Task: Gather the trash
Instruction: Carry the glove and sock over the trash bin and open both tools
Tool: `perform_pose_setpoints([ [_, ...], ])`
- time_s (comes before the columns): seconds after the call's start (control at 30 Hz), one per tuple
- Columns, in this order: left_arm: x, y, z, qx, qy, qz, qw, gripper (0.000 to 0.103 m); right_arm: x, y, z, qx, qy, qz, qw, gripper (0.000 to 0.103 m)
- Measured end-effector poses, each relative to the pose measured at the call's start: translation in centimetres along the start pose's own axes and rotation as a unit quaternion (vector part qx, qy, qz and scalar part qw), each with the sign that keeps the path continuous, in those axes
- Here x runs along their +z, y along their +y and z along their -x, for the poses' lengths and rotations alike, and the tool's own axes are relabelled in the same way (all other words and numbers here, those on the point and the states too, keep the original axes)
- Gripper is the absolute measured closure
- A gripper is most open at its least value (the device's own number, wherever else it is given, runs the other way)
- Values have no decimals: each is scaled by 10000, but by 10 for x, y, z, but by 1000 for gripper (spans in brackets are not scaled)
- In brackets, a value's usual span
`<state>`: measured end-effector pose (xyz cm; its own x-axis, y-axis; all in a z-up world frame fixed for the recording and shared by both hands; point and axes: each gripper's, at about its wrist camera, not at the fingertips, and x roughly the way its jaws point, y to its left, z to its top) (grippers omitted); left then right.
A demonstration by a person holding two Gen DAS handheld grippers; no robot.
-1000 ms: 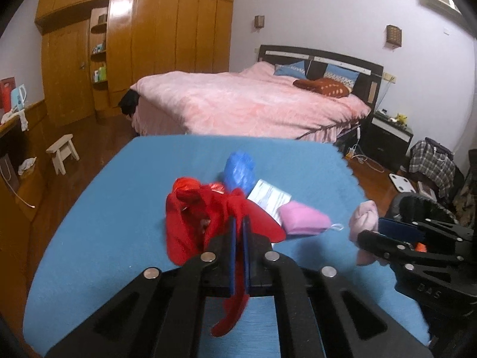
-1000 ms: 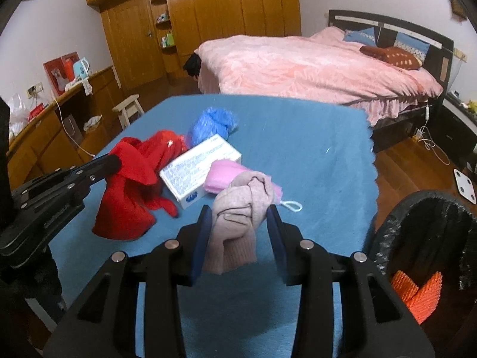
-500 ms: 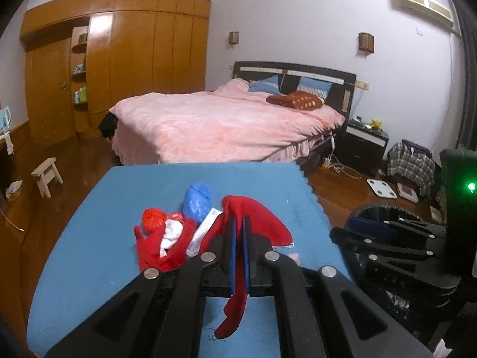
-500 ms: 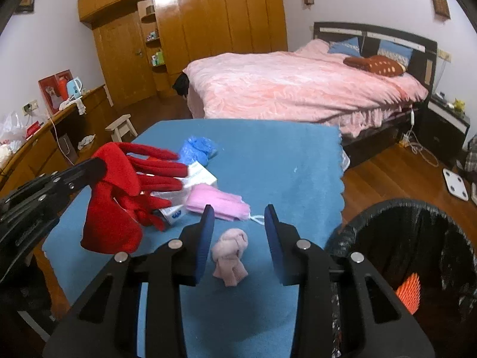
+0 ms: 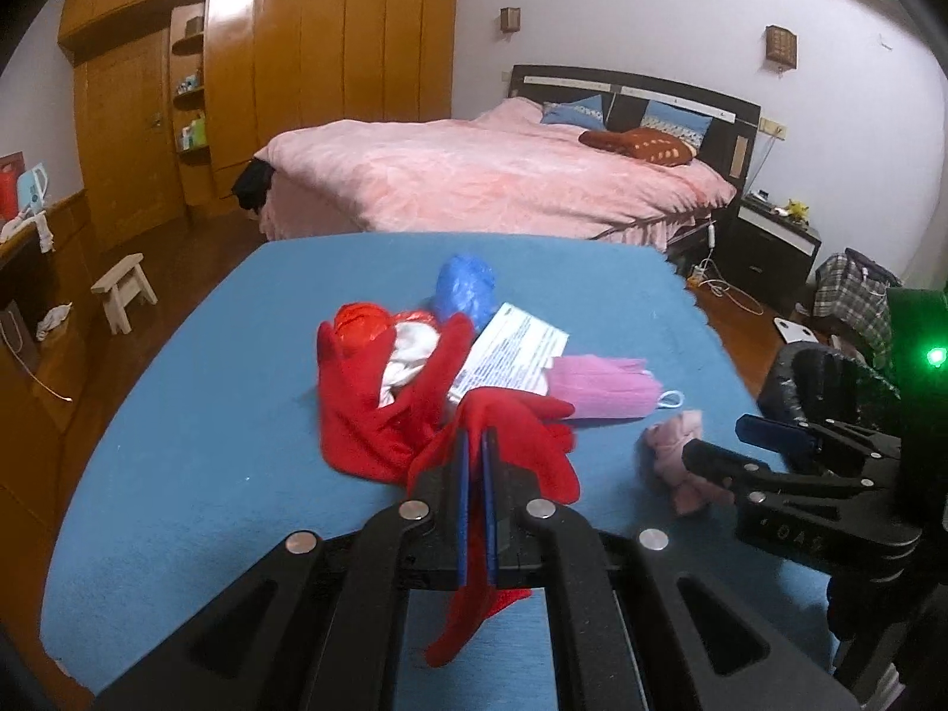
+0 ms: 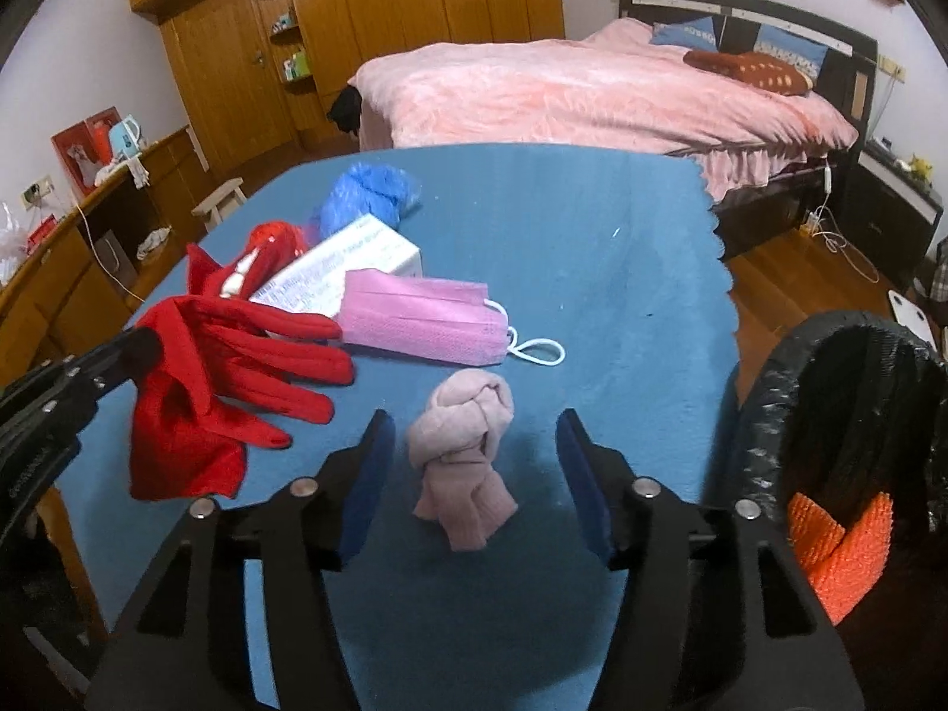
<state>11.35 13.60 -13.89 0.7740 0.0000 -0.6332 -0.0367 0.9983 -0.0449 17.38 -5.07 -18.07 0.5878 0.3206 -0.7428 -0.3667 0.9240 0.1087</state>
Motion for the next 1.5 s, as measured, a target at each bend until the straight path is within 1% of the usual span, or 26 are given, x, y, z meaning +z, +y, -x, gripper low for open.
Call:
perform_pose_setpoints([
  [0.23, -4, 2, -11, -39, 140, -15, 9999, 99, -8, 0, -18, -2, 291, -21, 9996, 43],
  [0.27, -4, 2, -12, -47, 156, -21, 9999, 99, -9, -1, -20, 46, 331, -16, 9994, 50],
  [0.33, -5, 1, -14, -54, 180, -35, 9998, 99, -10, 0, -19, 152, 335, 26, 9993, 60],
  [0.37, -5, 1, -14, -55, 188, -40, 9998, 99, -9, 3, -18, 232, 341, 95, 9991, 72],
  [0.43, -3, 0, -15, -61, 195, -47, 9998, 99, -8, 5, -14, 236, 310, 159, 9991, 73],
  [0.5, -2, -1, -14, -71, 184, -65, 9998, 99, -6, 3, -5, 324, 247, 85, 9991, 74],
  [0.7, 7, -10, -5, -146, 85, -66, 9998, 99, 7, -4, 33, 377, -130, -21, 9992, 74],
  [0.93, 20, -31, 12, -340, -121, -142, 9992, 99, 20, -19, 77, 274, -494, -90, 9984, 74],
  [1.1, 32, -51, 27, -574, -289, -210, 9977, 99, 24, -31, 111, 194, -811, -131, 9964, 74],
  [1.27, 45, -77, 41, -872, -477, -333, 9945, 99, 23, -49, 139, 64, -1039, -283, 9942, 74],
  [1.5, 56, -118, 57, -1273, -648, -560, 9882, 99, 15, -81, 172, -264, -1338, -504, 9894, 74],
])
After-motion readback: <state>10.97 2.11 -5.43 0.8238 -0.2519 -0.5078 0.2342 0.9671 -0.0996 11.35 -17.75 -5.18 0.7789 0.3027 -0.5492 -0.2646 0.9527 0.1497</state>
